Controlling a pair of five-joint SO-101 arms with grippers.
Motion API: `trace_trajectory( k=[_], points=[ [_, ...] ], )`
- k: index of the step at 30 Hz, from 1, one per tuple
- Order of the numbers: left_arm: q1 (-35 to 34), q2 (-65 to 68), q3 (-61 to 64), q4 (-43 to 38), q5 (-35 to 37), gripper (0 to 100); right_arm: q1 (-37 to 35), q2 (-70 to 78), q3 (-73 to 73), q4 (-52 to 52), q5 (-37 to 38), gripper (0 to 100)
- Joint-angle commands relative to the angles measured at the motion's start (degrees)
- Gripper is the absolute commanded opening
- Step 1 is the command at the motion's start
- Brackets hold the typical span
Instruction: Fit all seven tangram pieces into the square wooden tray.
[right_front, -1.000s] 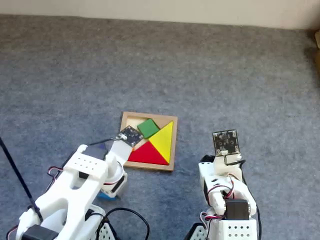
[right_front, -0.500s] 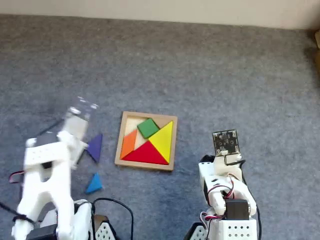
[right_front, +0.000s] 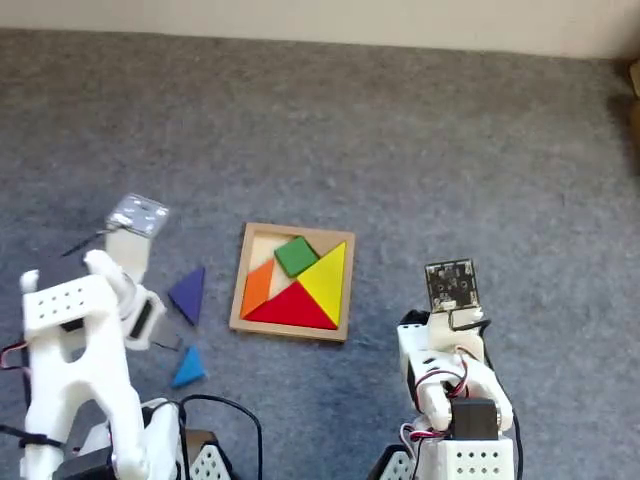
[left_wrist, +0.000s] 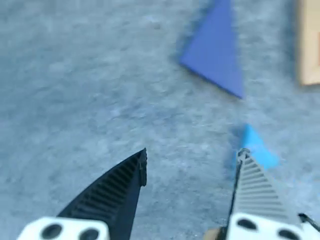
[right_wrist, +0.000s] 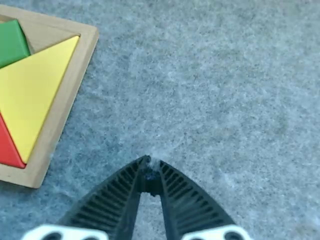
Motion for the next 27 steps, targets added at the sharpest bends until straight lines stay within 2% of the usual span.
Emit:
trace_trajectory(
  k=[1,3,8,10,15,18,22,27],
  points=[
    [5.23,-1.01,2.33,0.79,-0.35,27,0.57,-1.10,5.85,-0.22,-0.09,0.4],
    [6.73,-1.01,3.38,0.62,0.88,27,0.57,-1.10,5.85,-0.22,-0.09,0.4],
    [12.62,-0.92,5.93,-0.53,11.78,27,0.57,-1.10,5.85,-0.22,-0.09,0.4],
    [14.37,-0.92,7.25,-0.53,13.98,27,0.57,-1.10,5.85,-0.22,-0.09,0.4],
    [14.37,-0.57,9.71,-0.79,14.51,27,0.57,-1.10,5.85,-0.22,-0.09,0.4],
    [14.29,-0.92,13.23,-4.75,14.51,27,0.57,-1.10,5.85,-0.22,-0.09,0.4],
    [10.86,-0.84,13.93,-7.03,14.42,27,0.57,-1.10,5.85,-0.22,-0.09,0.4],
    [10.15,-0.48,14.99,-7.03,14.51,26,0.57,-1.10,5.85,-0.22,-0.09,0.4]
  ],
)
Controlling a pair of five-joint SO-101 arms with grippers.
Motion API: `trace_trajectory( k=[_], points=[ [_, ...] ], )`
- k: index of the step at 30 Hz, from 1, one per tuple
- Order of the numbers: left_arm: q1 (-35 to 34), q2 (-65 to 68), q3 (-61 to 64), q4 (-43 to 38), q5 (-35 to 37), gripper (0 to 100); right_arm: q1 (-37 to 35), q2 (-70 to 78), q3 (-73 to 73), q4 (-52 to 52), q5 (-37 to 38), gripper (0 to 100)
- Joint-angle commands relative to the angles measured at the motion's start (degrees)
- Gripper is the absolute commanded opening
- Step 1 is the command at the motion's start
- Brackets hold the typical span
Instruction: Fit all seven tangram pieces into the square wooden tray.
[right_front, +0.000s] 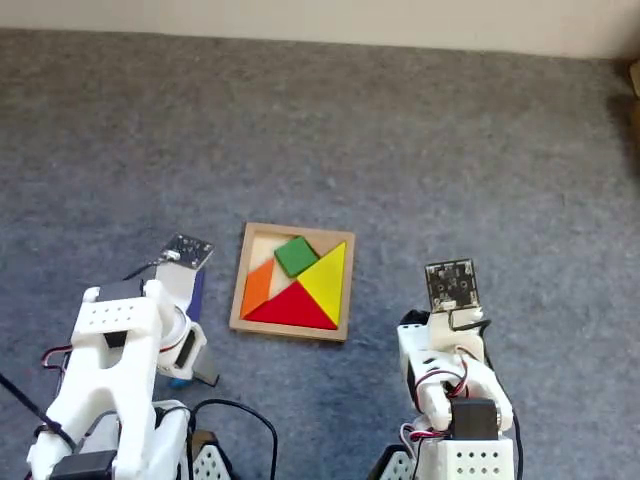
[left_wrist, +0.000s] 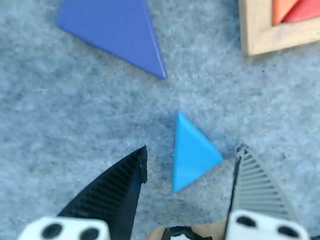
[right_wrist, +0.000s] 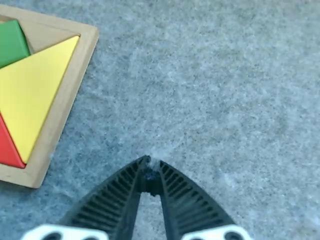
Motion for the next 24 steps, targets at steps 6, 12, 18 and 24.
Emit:
trace_trajectory(
  k=[6,12,18,24],
  points=[
    [-0.48,-0.48,2.33,-3.43,0.26,11,0.57,-1.10,5.85,-0.22,-0.09,0.4],
    [2.15,-0.66,2.51,-3.60,0.26,6,0.57,-1.10,5.85,-0.22,-0.09,0.4],
    [4.00,-1.01,-1.10,-2.02,0.44,1,0.57,-1.10,5.85,-0.22,-0.09,0.4],
    [5.67,-1.01,-12.44,9.58,0.53,1,0.57,-1.10,5.85,-0.22,-0.09,0.4]
  ],
)
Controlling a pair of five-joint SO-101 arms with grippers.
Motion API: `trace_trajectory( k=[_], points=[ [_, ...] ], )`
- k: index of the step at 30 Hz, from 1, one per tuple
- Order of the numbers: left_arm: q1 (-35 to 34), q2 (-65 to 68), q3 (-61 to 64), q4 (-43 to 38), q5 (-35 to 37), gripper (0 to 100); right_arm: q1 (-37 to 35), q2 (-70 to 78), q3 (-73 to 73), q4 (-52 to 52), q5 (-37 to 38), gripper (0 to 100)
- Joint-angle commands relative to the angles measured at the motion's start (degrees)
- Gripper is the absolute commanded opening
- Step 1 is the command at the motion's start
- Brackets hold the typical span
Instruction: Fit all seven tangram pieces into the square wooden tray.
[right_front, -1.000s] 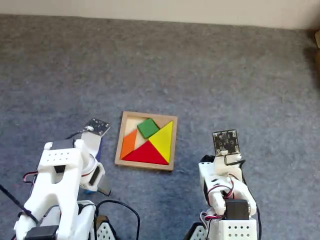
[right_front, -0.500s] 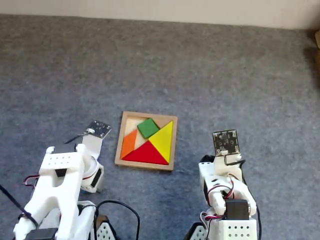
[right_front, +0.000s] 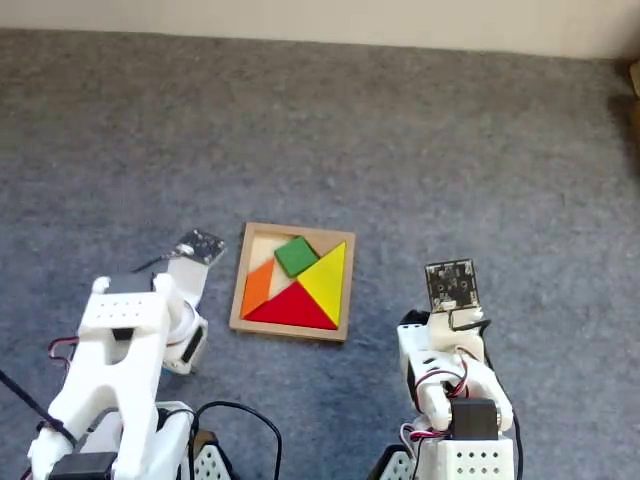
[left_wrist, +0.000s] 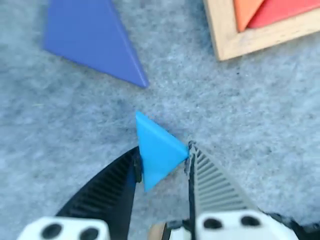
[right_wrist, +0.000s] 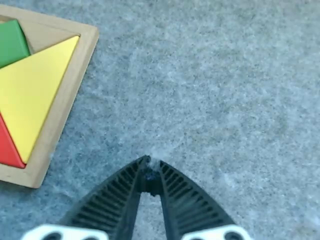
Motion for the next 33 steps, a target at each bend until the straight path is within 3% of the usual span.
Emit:
trace_trajectory(
  k=[1,7,12,26,33],
  points=[
    [2.24,-1.01,-8.84,5.63,0.62,1,0.57,-1.10,5.85,-0.22,-0.09,0.4],
    [5.85,-0.92,-15.25,6.42,0.79,1,0.57,-1.10,5.85,-0.22,-0.09,0.4],
    [12.26,-0.48,-19.03,6.15,9.76,1,0.57,-1.10,5.85,-0.22,-0.09,0.4],
    [25.36,0.22,-19.91,-8.79,24.09,1,0.57,-1.10,5.85,-0.22,-0.09,0.4],
    [27.12,14.11,-28.26,-11.16,28.48,1,0.57,-1.10,5.85,-0.22,-0.09,0.4]
  ],
)
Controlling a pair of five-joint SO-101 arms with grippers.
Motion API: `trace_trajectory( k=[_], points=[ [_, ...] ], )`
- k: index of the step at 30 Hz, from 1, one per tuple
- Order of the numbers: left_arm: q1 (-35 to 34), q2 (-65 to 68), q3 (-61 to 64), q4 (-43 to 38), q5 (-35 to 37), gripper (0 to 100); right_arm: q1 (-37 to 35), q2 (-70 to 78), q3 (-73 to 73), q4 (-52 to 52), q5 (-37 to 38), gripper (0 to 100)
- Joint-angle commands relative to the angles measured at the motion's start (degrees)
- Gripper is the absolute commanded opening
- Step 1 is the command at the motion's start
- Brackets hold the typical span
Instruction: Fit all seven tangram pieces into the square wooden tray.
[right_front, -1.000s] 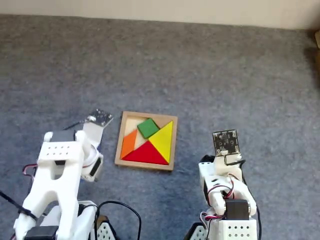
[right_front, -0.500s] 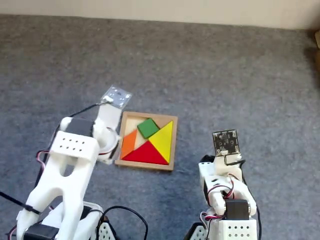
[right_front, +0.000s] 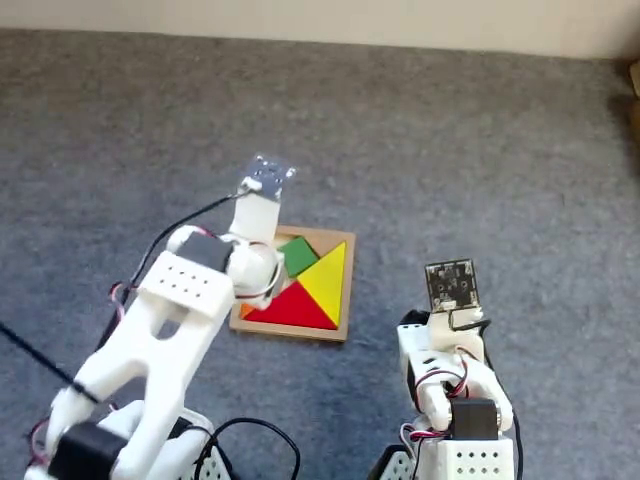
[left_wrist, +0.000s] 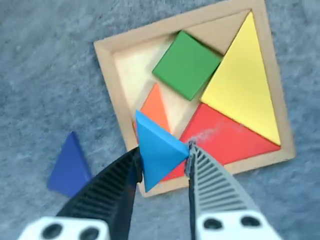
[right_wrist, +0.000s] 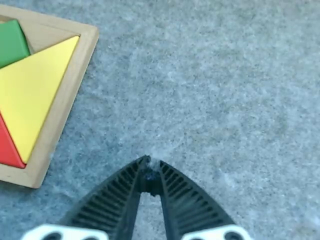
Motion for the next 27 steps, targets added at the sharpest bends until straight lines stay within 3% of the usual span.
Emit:
trace_trajectory(
  k=[1,8,18,27],
  points=[
    [1.36,7.96,-9.19,-1.05,2.29,1,0.57,-1.10,5.85,-0.22,-0.09,0.4],
    [1.45,19.30,-17.19,-0.97,3.78,2,0.66,-1.10,5.85,-0.22,-0.09,0.4],
    [1.54,21.85,-17.89,2.90,8.79,26,0.66,-1.10,5.85,-0.22,-0.09,0.4],
    [-0.31,21.76,-22.90,7.03,9.05,27,0.66,-1.10,5.85,-0.22,-0.09,0.4]
  ],
)
